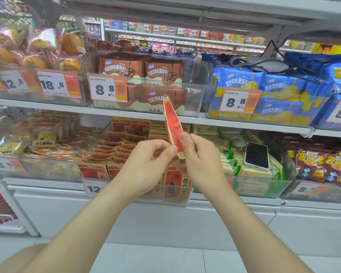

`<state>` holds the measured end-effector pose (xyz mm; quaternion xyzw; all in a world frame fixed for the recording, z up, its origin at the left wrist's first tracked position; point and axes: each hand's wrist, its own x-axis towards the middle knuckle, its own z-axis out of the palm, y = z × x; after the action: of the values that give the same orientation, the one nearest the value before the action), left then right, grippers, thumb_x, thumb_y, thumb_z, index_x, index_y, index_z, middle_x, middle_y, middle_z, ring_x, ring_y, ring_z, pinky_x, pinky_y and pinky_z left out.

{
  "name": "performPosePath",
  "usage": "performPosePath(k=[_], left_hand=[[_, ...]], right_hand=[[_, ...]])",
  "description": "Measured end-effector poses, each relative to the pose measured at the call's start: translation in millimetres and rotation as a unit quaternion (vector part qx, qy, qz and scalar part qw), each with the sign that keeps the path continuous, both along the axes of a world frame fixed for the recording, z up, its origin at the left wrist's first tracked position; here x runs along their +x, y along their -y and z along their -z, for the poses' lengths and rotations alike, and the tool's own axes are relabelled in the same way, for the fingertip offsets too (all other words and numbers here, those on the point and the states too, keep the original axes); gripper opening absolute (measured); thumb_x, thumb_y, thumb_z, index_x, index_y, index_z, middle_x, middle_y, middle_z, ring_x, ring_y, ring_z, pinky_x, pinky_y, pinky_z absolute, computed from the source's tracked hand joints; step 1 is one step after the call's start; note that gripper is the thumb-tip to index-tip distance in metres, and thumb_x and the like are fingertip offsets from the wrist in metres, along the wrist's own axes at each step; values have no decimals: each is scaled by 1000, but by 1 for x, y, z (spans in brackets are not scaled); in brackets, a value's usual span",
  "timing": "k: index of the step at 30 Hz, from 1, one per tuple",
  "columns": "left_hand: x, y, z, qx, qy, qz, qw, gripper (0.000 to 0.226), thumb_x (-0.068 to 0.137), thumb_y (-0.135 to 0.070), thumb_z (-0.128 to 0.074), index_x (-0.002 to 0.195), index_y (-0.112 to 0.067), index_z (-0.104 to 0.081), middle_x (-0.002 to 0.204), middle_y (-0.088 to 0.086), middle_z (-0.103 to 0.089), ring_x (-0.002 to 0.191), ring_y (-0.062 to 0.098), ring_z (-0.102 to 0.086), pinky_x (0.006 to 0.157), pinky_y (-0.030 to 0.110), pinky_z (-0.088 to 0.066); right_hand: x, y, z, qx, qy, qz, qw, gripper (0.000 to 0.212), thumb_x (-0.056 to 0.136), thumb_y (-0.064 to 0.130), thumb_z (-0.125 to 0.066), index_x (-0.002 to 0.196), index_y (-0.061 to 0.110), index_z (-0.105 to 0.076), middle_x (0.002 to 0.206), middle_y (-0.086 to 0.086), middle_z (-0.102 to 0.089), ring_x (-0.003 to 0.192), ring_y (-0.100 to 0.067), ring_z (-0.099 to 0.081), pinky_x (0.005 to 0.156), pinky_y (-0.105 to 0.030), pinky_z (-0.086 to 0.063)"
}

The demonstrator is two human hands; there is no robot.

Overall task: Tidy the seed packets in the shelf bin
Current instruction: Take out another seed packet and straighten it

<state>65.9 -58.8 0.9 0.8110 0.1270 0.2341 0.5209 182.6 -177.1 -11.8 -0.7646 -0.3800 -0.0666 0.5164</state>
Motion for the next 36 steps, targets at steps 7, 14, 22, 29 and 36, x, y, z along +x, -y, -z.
performPosePath(k=[7,14,22,29,36], left_hand=[[-1,-6,2,3,-19,-16,1000,25,111,-30,-58,96,-23,-75,94,3,-79,96,24,-76,99,54,-59],[-1,-5,-3,-171,23,13,985,25,112,-9,-54,134,-20,-53,106,2,-83,107,19,-79,97,37,-62],[-6,-9,-9,-344,39,122,930,33,112,-17,-53,143,-15,-65,134,8,-75,107,18,-72,102,40,-61],[-6,-15,-10,-349,51,75,933,30,113,-14,-50,140,-10,-63,127,11,-78,117,28,-76,99,45,-63],[-10,-22,-13,-343,20,49,938,25,109,-15,-57,131,-12,-68,120,9,-81,111,26,-79,88,37,-67]], right_hand=[[-1,-6,3,17,-114,-71,991,71,103,72,-41,92,8,-70,89,-28,-69,77,-37,-68,79,-64,-58],[2,-4,1,1,-83,-116,990,56,111,54,-39,97,15,-76,96,-24,-70,88,-40,-67,80,-55,-57],[-15,6,6,-53,58,-36,996,26,89,52,-79,92,33,-61,123,12,-39,119,7,-48,94,-29,-55],[-10,5,-10,37,-73,-24,996,49,90,8,-83,124,30,-55,115,7,-65,91,-8,-73,79,-26,-61],[-2,13,-15,46,-351,-70,933,36,99,0,-72,129,19,-68,100,-6,-83,100,-24,-80,100,-52,-60]])
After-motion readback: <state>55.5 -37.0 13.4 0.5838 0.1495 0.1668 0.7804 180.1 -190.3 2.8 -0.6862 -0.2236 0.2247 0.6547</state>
